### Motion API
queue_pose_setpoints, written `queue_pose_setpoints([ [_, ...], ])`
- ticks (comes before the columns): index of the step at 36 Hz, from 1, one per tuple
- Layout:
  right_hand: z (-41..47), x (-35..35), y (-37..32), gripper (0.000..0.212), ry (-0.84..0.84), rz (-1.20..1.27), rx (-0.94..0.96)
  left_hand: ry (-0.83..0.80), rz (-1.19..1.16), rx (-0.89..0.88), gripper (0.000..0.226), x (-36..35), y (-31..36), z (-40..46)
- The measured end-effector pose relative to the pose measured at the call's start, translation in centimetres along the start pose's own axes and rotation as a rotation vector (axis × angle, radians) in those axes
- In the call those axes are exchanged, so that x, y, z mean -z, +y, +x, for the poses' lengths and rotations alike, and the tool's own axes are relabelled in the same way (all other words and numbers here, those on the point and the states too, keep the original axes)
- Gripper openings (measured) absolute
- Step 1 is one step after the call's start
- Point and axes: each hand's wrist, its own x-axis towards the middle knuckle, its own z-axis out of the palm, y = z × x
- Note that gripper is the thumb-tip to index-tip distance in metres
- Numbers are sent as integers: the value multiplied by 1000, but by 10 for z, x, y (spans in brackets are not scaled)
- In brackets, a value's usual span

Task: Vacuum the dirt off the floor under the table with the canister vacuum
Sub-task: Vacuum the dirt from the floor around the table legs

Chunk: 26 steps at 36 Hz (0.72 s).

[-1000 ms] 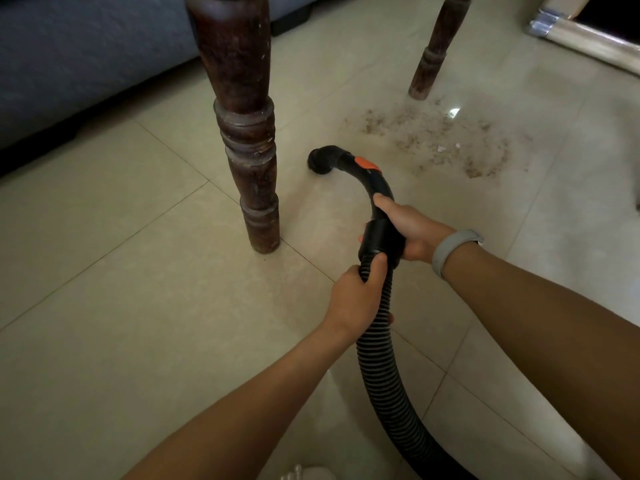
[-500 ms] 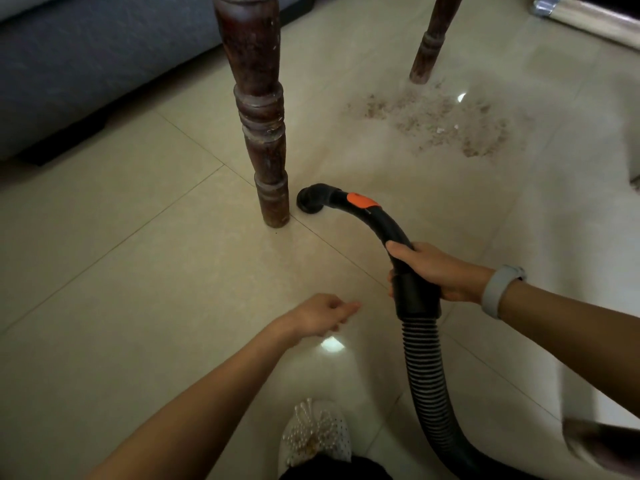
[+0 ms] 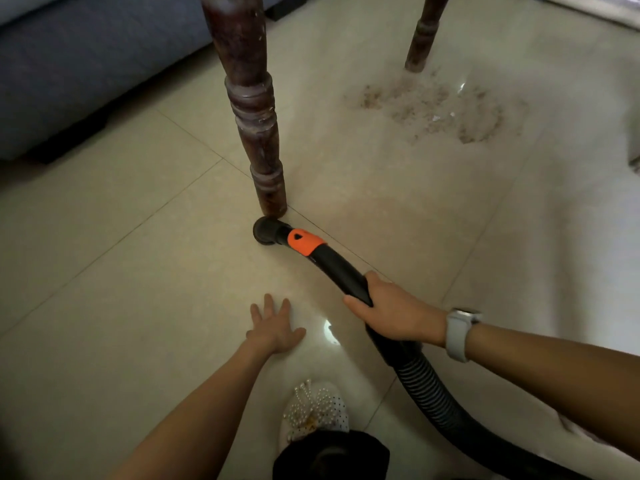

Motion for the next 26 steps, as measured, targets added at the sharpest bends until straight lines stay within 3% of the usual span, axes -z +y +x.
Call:
queue_pose_setpoints([
  [7, 4, 27, 6, 38, 30, -167, -12, 13, -29, -1, 80, 2, 4, -7],
  [14, -9, 46, 29, 32, 74, -101, -110, 90, -73, -18, 64, 12, 15, -17],
  [19, -9, 48, 29, 35, 121, -108, -115, 145, -113, -118, 51, 21, 26, -18],
  [26, -7, 58, 38, 37, 110, -76, -126, 192, -265, -263, 53, 50, 73, -27],
])
